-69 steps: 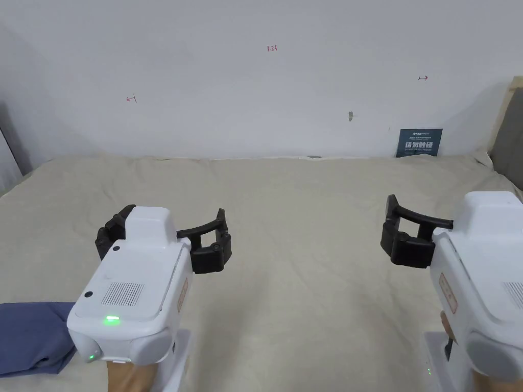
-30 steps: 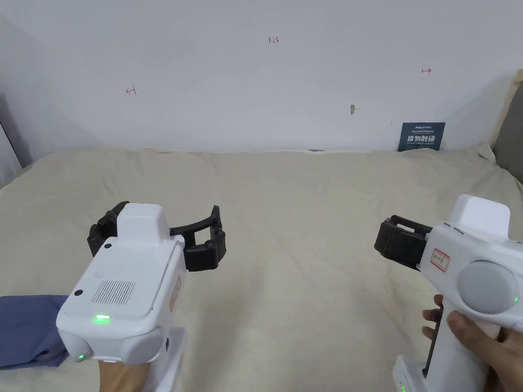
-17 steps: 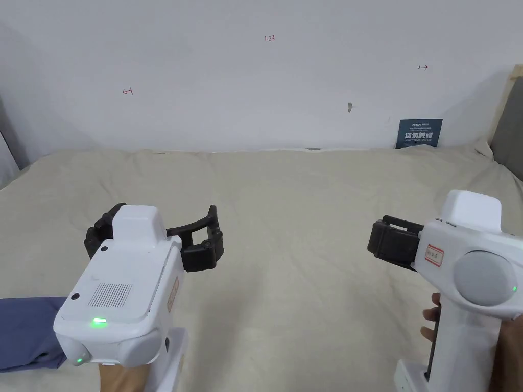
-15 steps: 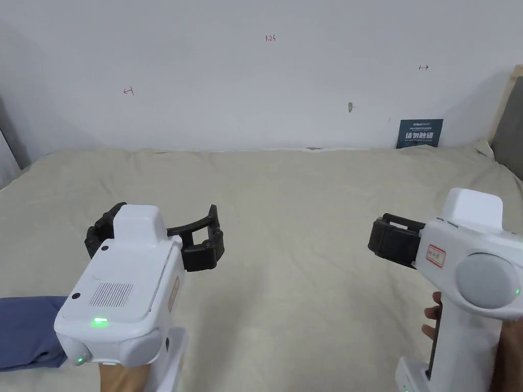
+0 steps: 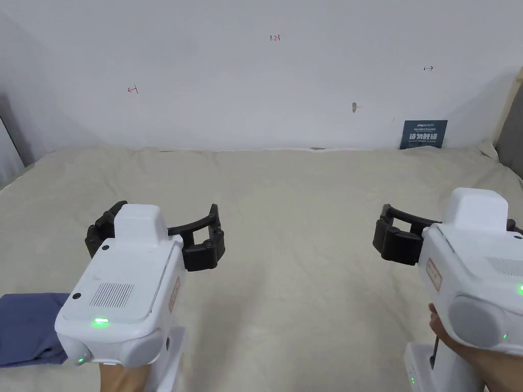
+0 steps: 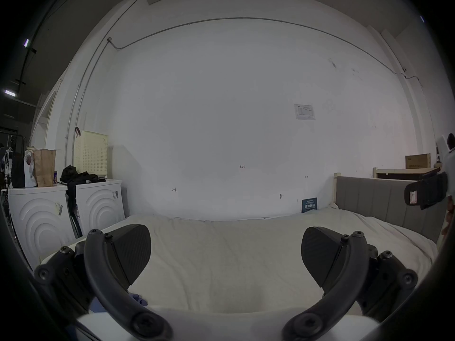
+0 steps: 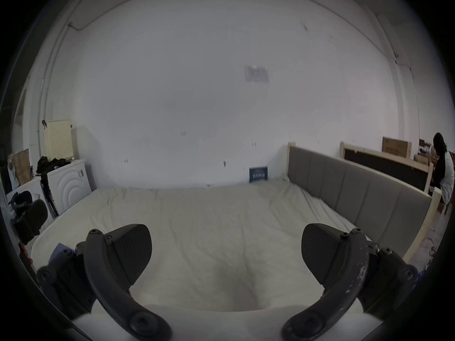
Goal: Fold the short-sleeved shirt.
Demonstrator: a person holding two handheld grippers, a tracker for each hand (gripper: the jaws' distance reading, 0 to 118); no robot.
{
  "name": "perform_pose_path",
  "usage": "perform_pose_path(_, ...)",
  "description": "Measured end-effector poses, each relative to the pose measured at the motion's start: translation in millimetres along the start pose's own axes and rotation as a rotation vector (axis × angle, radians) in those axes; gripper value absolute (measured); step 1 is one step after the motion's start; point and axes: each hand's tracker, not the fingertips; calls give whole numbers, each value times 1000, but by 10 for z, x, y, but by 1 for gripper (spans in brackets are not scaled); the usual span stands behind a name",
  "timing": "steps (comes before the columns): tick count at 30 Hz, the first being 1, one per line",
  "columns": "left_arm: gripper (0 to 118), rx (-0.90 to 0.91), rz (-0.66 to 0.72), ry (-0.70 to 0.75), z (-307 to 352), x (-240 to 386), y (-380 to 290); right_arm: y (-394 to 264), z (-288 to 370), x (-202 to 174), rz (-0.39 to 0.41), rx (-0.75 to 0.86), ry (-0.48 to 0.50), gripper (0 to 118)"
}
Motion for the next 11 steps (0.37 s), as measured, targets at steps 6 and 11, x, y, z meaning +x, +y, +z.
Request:
perform_pose_path(6, 118, 5, 9, 7, 11, -7, 5, -103, 32, 48, -33, 184, 29, 118)
perform_pose_path(11, 118, 9, 5, 10, 18, -9, 6, -119, 51, 35, -3, 222, 22, 118)
